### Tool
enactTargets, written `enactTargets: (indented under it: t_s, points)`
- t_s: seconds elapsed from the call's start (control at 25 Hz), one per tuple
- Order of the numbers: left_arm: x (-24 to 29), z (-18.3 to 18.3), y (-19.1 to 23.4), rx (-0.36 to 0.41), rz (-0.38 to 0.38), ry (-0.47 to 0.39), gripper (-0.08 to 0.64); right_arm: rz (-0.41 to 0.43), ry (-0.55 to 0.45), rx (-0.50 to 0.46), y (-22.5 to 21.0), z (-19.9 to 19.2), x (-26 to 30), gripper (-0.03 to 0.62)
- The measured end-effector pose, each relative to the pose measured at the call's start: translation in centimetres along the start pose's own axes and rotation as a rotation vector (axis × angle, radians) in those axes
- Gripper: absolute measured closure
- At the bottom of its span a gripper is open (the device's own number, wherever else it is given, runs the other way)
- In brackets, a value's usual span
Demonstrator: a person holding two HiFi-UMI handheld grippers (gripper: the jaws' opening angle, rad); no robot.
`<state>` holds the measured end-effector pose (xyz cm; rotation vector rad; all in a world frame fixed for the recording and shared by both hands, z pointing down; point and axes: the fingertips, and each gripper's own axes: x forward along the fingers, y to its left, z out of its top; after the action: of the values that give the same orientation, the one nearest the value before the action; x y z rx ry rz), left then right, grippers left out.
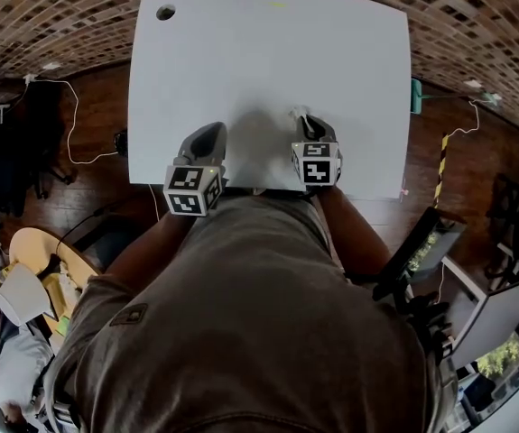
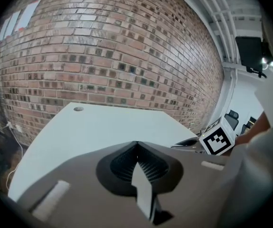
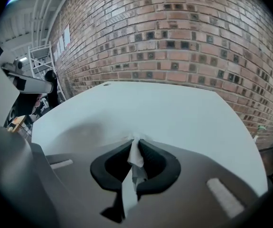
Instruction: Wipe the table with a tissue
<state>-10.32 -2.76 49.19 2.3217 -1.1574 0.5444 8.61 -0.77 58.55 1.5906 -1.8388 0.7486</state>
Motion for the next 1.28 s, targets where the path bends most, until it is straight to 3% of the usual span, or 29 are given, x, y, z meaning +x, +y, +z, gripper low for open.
enactTargets:
  t_s: [0.36, 0.56, 1.0, 1.28]
  points:
    - [-1.1, -0.6, 1.4, -0.014, 0.021, -0.003, 0.558, 0.084, 0.006, -0.056, 4.5, 0.1, 0.2, 0.557]
    - [-1.5, -0.5, 1.9, -0.013, 0.008, -0.011, 0.558, 0.078, 0.0, -0.045, 5.3, 0.4, 0.0, 0.555]
    - [-1.6, -0.4, 1.7, -0.015, -0.083, -0.05, 0.558, -0.006, -0.135, -0.018, 5.7, 4.0, -5.0, 0.555]
    - [-2.9, 0.5, -0.6, -0.017, -0.051, -0.119, 0.558, 0.007, -0.247, 0.004, 4.8, 5.1, -9.2, 0.557]
